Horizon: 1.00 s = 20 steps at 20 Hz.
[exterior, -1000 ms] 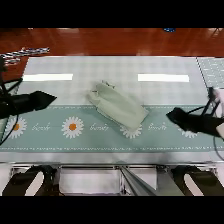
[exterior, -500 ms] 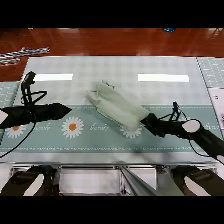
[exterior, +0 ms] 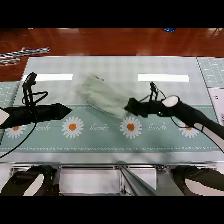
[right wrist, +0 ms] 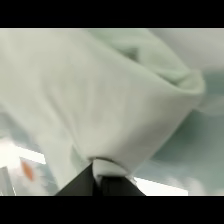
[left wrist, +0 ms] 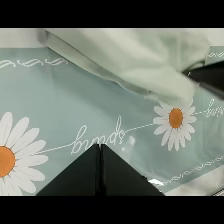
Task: Fold the shirts.
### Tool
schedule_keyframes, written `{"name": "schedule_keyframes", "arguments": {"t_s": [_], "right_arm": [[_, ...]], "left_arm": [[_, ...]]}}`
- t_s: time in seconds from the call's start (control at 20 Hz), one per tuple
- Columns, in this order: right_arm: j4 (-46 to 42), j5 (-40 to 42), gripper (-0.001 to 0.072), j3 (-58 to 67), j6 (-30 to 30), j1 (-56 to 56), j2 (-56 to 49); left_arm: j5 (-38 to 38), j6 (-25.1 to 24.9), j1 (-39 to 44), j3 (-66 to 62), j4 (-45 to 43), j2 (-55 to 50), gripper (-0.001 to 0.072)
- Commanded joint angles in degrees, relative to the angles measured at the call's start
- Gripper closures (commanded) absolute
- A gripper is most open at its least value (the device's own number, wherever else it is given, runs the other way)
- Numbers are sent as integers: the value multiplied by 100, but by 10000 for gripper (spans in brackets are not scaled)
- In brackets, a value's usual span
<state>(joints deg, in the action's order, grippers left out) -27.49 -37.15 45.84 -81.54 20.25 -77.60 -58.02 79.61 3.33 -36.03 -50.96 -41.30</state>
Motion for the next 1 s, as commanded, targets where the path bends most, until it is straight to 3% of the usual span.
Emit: {"name": "schedule_keyframes", "arguments": {"t_s": [0.0, 0.2, 0.45, 0.75, 0.95], "right_arm": [[-424, -627, 692, 1510, 153, 61, -162], [-1851, -1294, 693, 3329, -885, -90, -162], [-2658, -2505, 693, 5077, -1436, -890, -157], [-2765, -4026, 693, 5980, -1784, -2909, 341], [-2544, -4903, 694, 5980, -1663, -4450, 804]], "left_arm": [[0, 17, 2, 4, -2, -2, 690], [7, 15, 2, 7, -2, -4, 690], [188, 83, 2, 11, -2, -4, 690], [190, 83, 4, 11, -2, -4, 690], [190, 83, 4, 11, 0, -4, 689]]}}
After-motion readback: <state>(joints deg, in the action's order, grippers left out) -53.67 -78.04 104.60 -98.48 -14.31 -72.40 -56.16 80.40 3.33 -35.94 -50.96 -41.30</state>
